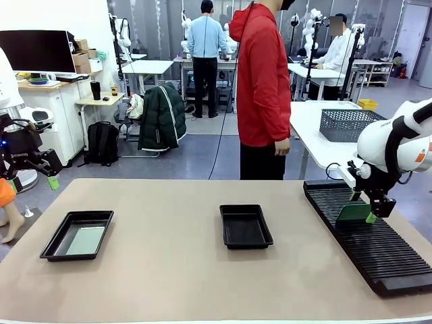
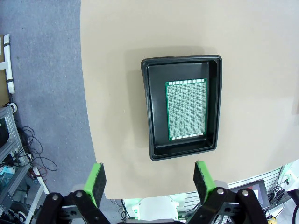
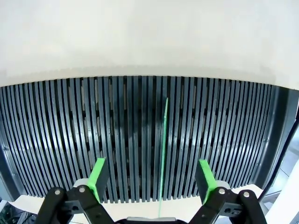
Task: Inspect and transfer BCBs to ESD trays.
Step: Pick up the Blank PCB from the PCB Rack and place it in the right ESD tray.
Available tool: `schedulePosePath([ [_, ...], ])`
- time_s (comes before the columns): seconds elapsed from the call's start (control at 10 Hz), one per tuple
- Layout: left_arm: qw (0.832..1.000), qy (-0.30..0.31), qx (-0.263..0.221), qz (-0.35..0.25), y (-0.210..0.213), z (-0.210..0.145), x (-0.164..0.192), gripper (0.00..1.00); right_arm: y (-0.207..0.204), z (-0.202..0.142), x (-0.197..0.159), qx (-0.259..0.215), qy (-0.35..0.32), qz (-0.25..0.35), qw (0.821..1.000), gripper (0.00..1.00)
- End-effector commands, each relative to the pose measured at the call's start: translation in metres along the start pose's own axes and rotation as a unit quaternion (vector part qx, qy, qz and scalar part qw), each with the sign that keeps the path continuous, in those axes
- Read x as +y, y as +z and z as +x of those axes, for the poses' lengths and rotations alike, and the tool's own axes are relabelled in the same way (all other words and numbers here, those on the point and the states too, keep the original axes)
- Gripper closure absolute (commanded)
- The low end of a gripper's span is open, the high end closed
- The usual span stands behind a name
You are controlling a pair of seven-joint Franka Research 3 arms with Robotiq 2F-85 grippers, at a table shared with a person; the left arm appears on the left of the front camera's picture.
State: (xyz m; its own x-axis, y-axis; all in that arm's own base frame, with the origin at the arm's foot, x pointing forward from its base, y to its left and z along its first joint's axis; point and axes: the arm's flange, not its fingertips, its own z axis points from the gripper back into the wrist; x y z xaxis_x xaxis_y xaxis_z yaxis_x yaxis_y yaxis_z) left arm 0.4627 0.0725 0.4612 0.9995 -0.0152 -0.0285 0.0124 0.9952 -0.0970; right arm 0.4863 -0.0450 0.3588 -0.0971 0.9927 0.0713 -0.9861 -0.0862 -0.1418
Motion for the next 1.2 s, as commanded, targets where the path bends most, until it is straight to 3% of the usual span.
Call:
schedulePosePath([
  [0.0, 1.0, -0.003, -0.004, -0.001, -0.0023, 0.0002, 0.0016, 0.0, 0.0006, 0.0016, -0.0023, 0.017, -0.009, 0.005, 1.0, 0.09],
  [0.6, 1.0, -0.003, -0.004, -0.001, -0.0023, 0.0002, 0.0016, 0.0, -0.0018, -0.0026, -0.0045, 0.02, -0.008, 0.011, 1.0, 0.36],
  [0.8, 1.0, -0.003, -0.004, -0.001, -0.0023, 0.0002, 0.0016, 0.0, -0.0012, -0.0048, -0.0047, 0.022, -0.011, 0.012, 1.0, 0.38],
  [0.9, 1.0, -0.003, -0.004, -0.001, -0.0023, 0.0002, 0.0016, 0.0, -0.001, -0.0047, -0.005, 0.024, -0.012, 0.01, 1.0, 0.47],
  [1.0, 1.0, -0.003, -0.004, -0.001, -0.0023, 0.0002, 0.0016, 0.0, -0.0007, -0.0039, -0.0055, 0.025, -0.011, 0.011, 1.0, 0.47],
  [1.1, 1.0, -0.003, -0.004, -0.001, -0.0023, 0.0002, 0.0016, 0.0, -0.0013, -0.0032, -0.0062, 0.026, -0.011, 0.011, 1.0, 0.56],
])
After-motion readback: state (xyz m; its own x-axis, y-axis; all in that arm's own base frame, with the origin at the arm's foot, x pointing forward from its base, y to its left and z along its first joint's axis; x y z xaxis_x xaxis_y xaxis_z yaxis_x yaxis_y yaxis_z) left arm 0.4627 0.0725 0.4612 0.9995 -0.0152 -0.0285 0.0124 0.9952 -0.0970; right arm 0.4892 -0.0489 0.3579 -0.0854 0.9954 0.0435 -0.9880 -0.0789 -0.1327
